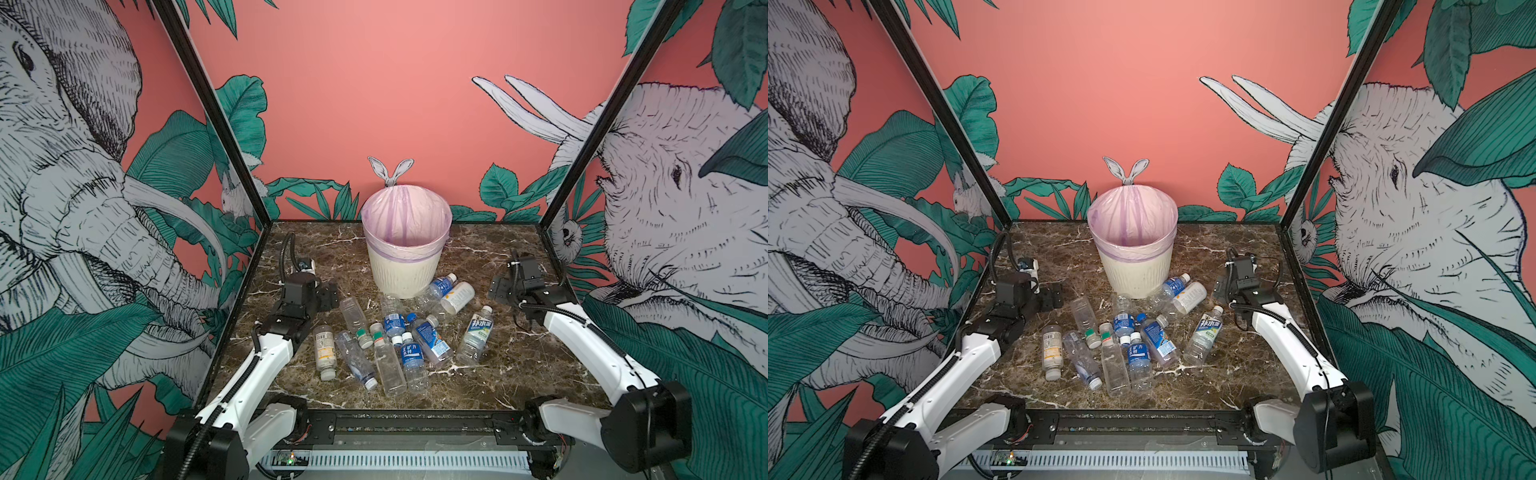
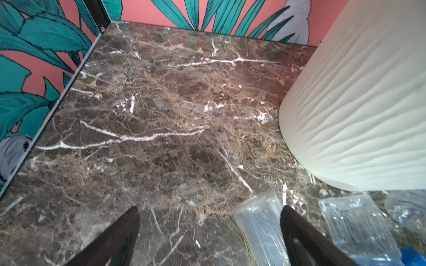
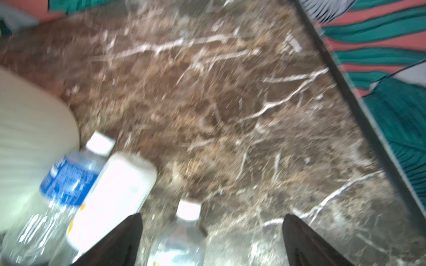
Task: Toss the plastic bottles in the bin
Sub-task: 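Lower the right gripper onto the blue-labelled bottle while the left gripper lowers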
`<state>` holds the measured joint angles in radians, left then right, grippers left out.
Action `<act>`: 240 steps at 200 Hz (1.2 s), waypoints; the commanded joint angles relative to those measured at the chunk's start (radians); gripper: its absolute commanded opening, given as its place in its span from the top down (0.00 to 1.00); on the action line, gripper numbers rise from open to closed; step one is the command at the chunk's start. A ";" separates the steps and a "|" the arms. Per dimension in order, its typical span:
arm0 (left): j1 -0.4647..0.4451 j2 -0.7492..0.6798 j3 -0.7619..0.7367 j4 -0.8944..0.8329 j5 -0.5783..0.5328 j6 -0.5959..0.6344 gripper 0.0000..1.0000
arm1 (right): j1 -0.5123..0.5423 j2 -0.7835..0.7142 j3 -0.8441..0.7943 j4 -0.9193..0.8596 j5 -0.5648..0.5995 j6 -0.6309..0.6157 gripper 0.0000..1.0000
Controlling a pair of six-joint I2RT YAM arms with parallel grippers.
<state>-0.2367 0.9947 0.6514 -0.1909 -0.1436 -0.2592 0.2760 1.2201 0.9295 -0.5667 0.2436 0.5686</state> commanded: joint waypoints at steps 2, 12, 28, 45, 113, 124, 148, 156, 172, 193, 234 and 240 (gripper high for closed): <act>-0.014 -0.043 -0.043 -0.045 0.017 -0.020 0.05 | 0.068 0.017 0.000 -0.094 -0.044 0.079 0.03; -0.018 -0.056 -0.068 -0.037 0.026 -0.016 0.05 | 0.098 0.023 -0.004 -0.106 -0.043 0.104 0.03; -0.020 -0.087 -0.109 -0.026 0.047 -0.020 0.06 | 0.135 0.026 -0.019 -0.113 -0.057 0.145 0.03; -0.025 -0.125 -0.146 -0.012 0.080 -0.023 0.08 | 0.168 0.028 -0.037 -0.114 -0.067 0.187 0.03; -0.042 -0.238 -0.254 -0.007 0.235 0.020 0.13 | 0.219 0.036 -0.100 -0.135 -0.095 0.262 0.02; -0.042 -0.259 -0.276 0.003 0.259 0.017 0.13 | 0.222 0.036 -0.112 -0.127 -0.110 0.269 0.02; -0.045 -0.295 -0.298 0.016 0.294 0.017 0.14 | 0.237 0.050 -0.133 -0.120 -0.121 0.284 0.01; -0.046 -0.300 -0.302 0.024 0.301 0.016 0.13 | 0.240 0.053 -0.138 -0.120 -0.123 0.290 0.01; -0.047 -0.292 -0.308 0.036 0.312 0.014 0.12 | 0.248 0.058 -0.152 -0.114 -0.120 0.298 0.01; -0.052 -0.275 -0.308 0.051 0.316 0.014 0.10 | 0.250 0.067 -0.170 -0.094 -0.131 0.306 0.01; -0.066 -0.259 -0.308 0.059 0.301 0.017 0.10 | 0.262 0.090 -0.188 -0.068 -0.136 0.317 0.01; -0.069 -0.259 -0.308 0.059 0.299 0.017 0.10 | 0.262 0.093 -0.192 -0.062 -0.137 0.315 0.02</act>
<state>-0.2958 0.7353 0.3561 -0.1532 0.1543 -0.2501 0.5289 1.2999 0.7502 -0.6453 0.1051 0.8536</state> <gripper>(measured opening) 0.900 0.987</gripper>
